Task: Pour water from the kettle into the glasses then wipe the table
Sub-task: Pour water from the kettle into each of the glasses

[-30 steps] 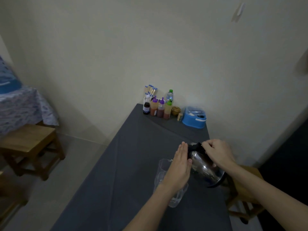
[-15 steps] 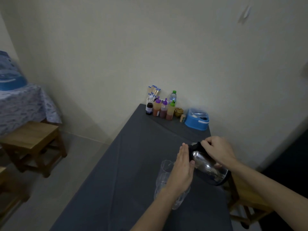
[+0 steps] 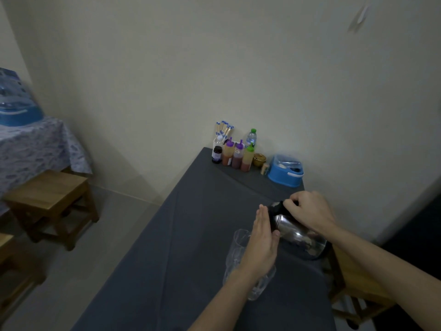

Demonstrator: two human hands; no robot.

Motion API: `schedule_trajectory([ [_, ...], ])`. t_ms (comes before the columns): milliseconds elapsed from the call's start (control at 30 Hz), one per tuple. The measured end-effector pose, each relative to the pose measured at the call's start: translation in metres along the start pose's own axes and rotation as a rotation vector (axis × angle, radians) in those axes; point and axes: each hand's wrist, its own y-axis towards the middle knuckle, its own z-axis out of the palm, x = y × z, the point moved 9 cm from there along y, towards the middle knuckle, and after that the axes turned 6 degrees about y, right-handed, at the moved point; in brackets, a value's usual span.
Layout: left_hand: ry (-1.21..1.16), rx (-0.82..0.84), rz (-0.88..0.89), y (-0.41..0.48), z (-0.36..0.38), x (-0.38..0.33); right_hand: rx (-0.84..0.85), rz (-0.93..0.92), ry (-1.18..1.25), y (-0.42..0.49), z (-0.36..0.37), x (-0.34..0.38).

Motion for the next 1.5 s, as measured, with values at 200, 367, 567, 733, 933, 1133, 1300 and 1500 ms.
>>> schedule_trajectory([
  [200, -0.005, -0.004, -0.003, 0.002, -0.001, 0.003, 0.011, -0.029, -0.012, 0.002, 0.002, 0.004],
  [367, -0.012, -0.003, -0.003, 0.002, -0.001, 0.004, 0.010, -0.024, -0.039, 0.004, 0.004, 0.002],
  [567, -0.004, 0.000, -0.002, 0.000, 0.002, 0.007, 0.031, -0.053, -0.057, 0.005, 0.010, 0.004],
  [733, -0.038, -0.035, -0.010, -0.002, 0.000, 0.011, 0.002, -0.074, -0.071, 0.005, 0.011, 0.006],
  [933, -0.063, -0.054, -0.018, -0.003, 0.000, 0.011, -0.002, -0.123, -0.107, 0.005, 0.010, 0.014],
  [1133, -0.092, -0.072, -0.036, -0.006, -0.001, 0.013, 0.004, -0.190, -0.181, 0.005, 0.010, 0.032],
  [1300, -0.102, -0.101, -0.034, -0.009, -0.002, 0.019, 0.006, -0.229, -0.210, 0.004, 0.010, 0.040],
  [1500, -0.101, -0.098, -0.032, -0.010, -0.002, 0.020, -0.001, -0.243, -0.219, 0.000, 0.006, 0.048],
])
